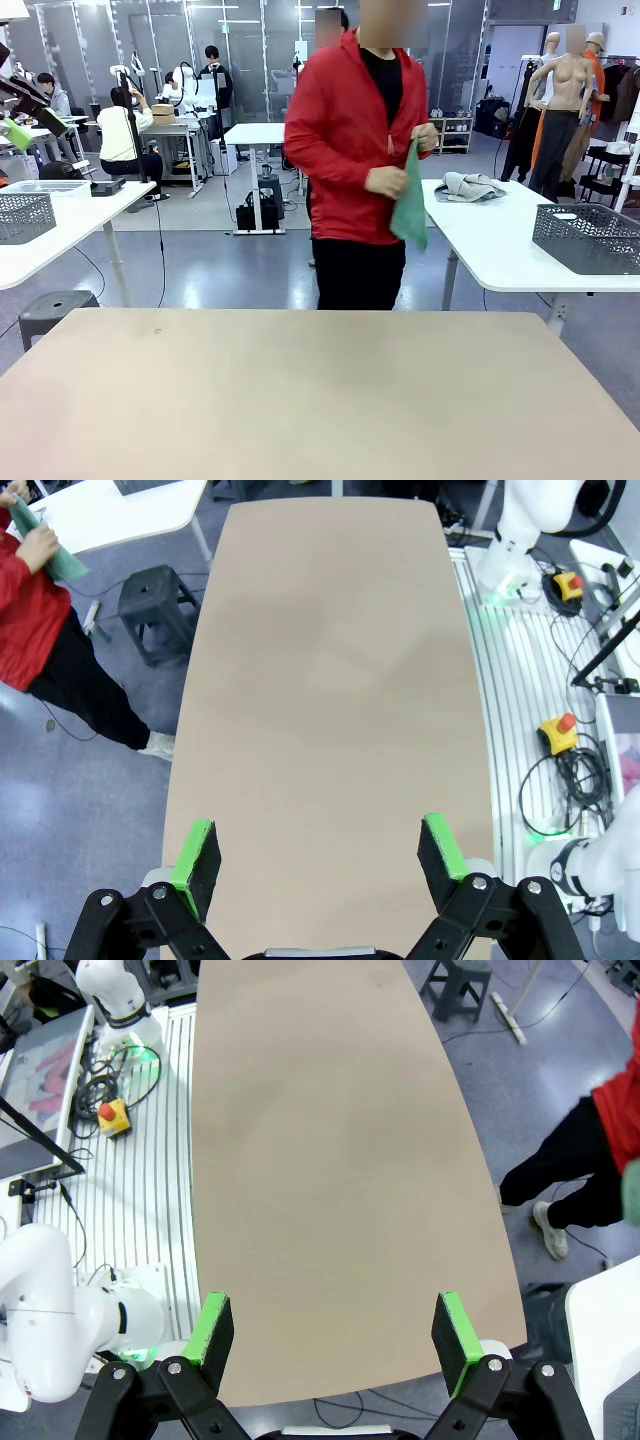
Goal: Fold the towels and place them in the basket.
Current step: When a person lays out a Towel with hook on the table, fold it in half twice.
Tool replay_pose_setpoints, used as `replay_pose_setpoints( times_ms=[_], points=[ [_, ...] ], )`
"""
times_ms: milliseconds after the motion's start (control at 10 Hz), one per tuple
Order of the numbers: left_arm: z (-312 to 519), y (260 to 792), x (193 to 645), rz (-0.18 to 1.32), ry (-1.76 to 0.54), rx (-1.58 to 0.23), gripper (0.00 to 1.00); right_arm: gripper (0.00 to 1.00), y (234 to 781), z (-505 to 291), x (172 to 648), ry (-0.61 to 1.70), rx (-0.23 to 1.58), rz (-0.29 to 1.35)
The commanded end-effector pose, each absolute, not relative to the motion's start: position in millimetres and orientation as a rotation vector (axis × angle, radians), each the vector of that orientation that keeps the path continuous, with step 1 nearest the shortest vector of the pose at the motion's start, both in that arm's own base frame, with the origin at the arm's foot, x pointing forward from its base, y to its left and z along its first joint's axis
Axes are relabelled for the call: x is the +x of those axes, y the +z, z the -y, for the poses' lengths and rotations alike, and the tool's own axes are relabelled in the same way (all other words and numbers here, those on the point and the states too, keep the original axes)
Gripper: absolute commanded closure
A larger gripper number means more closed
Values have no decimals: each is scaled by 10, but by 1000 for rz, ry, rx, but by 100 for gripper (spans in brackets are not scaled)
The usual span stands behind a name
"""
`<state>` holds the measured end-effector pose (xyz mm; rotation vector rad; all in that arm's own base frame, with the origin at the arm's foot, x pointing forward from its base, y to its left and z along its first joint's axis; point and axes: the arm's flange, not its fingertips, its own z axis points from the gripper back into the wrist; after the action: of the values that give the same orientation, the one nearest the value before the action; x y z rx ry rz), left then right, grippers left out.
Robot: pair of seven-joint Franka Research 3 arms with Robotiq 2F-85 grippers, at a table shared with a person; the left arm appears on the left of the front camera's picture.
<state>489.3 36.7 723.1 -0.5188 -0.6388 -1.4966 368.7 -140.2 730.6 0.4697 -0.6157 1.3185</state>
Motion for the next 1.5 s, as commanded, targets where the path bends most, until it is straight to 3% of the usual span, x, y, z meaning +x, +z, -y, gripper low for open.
replay_pose_setpoints(
  times_ms=[0, 1400],
  points=[
    [-364, 7245, 4877, 645, -1496, -514, 0, 0, 7308, 1385, 3678, 1322, 471, 622],
    [-364, 7245, 4877, 645, -1496, -514, 0, 0, 7308, 1385, 3678, 1322, 471, 622]
  ],
)
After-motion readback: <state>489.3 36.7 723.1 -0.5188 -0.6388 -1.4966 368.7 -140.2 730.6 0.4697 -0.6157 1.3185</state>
